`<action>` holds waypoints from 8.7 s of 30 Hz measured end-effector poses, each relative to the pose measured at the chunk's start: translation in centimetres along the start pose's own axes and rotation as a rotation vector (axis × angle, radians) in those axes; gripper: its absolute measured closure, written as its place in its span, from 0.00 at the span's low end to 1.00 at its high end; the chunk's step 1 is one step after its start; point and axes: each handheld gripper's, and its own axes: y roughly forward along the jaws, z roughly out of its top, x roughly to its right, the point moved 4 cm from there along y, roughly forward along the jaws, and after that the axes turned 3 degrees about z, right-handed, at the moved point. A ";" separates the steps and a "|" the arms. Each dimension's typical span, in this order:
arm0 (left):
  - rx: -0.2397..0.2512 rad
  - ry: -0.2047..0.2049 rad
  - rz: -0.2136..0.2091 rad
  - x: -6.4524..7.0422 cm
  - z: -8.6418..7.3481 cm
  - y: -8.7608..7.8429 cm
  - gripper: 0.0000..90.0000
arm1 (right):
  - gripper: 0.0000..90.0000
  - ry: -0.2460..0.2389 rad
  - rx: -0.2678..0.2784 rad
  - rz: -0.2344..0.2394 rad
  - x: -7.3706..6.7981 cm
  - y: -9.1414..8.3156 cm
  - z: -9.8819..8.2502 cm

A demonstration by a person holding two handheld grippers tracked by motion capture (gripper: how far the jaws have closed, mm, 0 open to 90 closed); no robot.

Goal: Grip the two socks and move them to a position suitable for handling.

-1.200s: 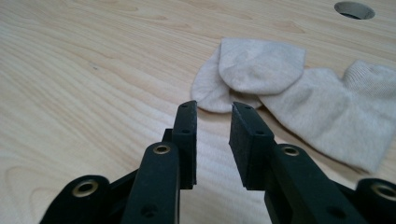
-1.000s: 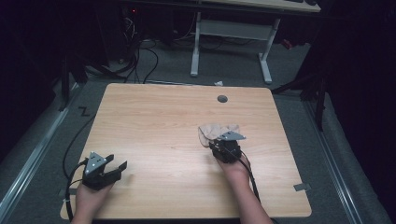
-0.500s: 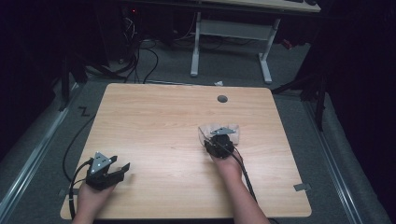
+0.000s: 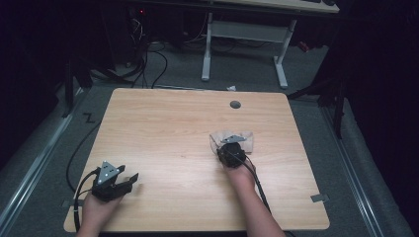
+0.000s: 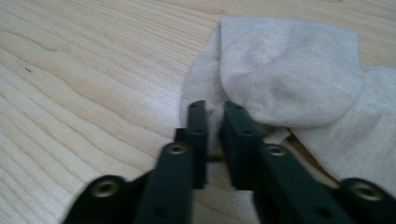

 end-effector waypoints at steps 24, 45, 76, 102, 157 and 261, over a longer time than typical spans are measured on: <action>-0.017 0.035 -0.016 0.9 0.2 0.1 0.43 | 0.96 -0.144 0.004 0.195 -7.8 -2.0 -1.8; -0.019 0.054 -0.026 1.6 0.2 0.3 0.44 | 0.95 -0.219 0.015 0.327 -13.7 -3.6 -4.6; -0.019 0.068 -0.065 2.3 0.4 0.4 0.46 | 0.86 -0.244 0.052 0.333 -14.3 -5.3 -4.9; -0.088 0.187 -0.350 14.2 3.3 5.4 0.84 | 1.00 -0.252 0.024 0.387 -12.8 -6.0 -7.2; -0.058 0.184 -0.195 12.2 2.8 3.6 0.89 | 0.95 -0.267 0.047 0.313 -13.3 -4.8 -6.2; 0.034 0.060 -0.178 6.2 1.5 1.2 0.59 | 0.75 -0.060 0.027 -0.043 1.0 -5.9 -0.4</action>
